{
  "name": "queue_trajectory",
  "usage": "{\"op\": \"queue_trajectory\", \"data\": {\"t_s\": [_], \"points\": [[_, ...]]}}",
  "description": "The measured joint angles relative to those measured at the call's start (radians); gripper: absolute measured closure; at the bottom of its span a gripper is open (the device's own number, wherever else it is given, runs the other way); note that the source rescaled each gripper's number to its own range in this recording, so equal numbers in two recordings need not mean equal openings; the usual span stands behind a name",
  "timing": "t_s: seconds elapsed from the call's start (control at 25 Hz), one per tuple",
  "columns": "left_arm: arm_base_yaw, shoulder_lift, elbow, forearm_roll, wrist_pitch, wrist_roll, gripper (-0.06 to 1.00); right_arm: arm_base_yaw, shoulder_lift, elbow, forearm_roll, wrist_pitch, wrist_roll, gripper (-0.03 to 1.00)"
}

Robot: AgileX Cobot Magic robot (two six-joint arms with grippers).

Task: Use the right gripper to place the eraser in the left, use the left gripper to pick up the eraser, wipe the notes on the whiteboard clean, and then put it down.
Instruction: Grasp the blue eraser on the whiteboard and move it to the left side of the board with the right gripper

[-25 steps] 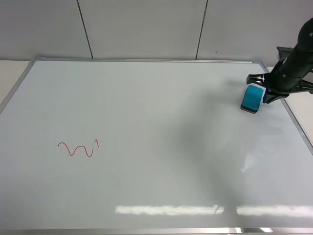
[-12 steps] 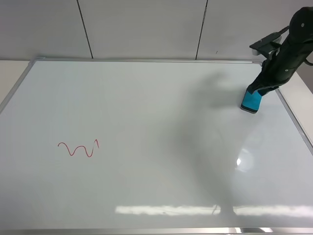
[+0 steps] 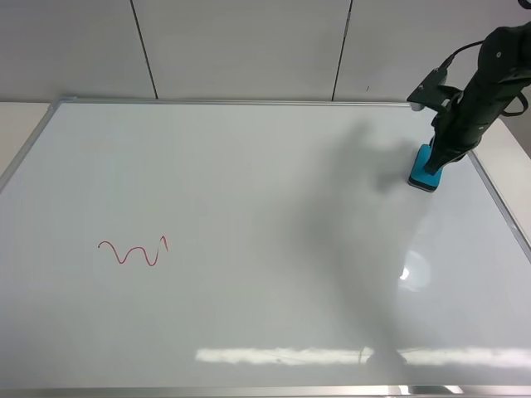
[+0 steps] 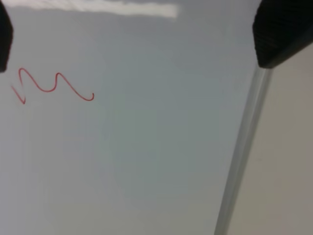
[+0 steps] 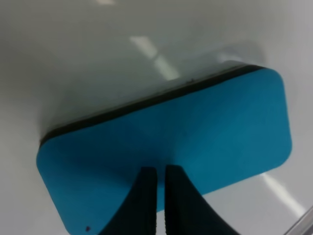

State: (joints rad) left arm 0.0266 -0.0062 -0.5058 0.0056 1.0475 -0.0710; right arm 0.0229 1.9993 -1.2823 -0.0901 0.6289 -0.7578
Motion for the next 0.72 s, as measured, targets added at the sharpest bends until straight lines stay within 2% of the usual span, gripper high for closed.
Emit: {"op": "queue_trajectory", "data": {"t_s": [0.16, 0.36, 0.48, 0.72], "points": [[0.000, 0.000, 0.000, 0.000, 0.000, 0.000, -0.05, 0.000, 0.021, -0.002, 0.017, -0.002, 0.035, 0.96], [0.000, 0.000, 0.000, 0.000, 0.000, 0.000, -0.05, 0.012, 0.038, -0.011, 0.097, -0.031, 0.173, 0.97], [0.000, 0.000, 0.000, 0.000, 0.000, 0.000, -0.05, 0.041, 0.052, -0.014, 0.201, -0.066, 0.268, 0.97], [0.000, 0.000, 0.000, 0.000, 0.000, 0.000, -0.05, 0.135, 0.080, -0.022, 0.412, -0.130, 0.533, 0.97]]}}
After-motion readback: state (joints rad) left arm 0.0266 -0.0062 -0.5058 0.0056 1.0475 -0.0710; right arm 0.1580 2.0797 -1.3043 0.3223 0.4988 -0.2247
